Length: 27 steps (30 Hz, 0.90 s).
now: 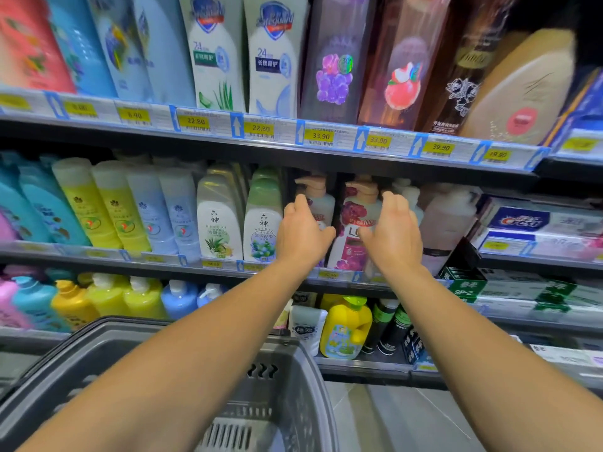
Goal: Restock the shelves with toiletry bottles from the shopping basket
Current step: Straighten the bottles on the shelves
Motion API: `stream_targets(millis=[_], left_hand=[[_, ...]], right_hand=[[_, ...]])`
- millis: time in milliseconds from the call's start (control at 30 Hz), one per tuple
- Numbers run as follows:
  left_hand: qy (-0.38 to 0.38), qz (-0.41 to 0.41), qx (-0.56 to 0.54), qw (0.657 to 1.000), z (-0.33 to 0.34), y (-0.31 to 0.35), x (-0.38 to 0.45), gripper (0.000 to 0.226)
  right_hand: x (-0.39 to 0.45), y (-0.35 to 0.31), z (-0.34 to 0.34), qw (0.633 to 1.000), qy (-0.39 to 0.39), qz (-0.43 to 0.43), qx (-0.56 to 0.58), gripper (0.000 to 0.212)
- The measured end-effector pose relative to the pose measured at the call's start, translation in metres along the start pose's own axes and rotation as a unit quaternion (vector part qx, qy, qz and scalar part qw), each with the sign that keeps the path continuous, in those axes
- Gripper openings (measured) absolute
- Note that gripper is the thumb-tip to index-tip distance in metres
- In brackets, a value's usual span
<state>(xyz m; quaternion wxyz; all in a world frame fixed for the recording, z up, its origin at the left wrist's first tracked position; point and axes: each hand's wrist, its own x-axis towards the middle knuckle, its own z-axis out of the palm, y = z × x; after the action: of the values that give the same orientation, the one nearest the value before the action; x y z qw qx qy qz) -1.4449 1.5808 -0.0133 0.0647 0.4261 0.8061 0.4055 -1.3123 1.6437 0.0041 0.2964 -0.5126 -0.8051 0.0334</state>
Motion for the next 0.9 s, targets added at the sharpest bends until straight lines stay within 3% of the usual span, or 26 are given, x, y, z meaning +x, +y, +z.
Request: stream_targets(millis=[300, 533, 900], left_hand=[[-0.046, 0.113, -0.002, 0.993, -0.007, -0.006, -0.053, 0.070], [-0.039, 0.161, 0.005, 0.986, 0.030, 0.027, -0.068, 0.069], [-0.001, 0.113, 0.017, 0.993, 0.095, 0.096, -0.044, 0.077]], right_hand=[[-0.063, 0.050, -0.048, 0.999, -0.025, 0.016, -0.026, 0.065], [-0.055, 0.107, -0.044, 0.999, -0.035, 0.010, -0.008, 0.066], [0.007, 0.162, -0.036, 0.989, -0.039, 0.034, 0.138, 0.075]])
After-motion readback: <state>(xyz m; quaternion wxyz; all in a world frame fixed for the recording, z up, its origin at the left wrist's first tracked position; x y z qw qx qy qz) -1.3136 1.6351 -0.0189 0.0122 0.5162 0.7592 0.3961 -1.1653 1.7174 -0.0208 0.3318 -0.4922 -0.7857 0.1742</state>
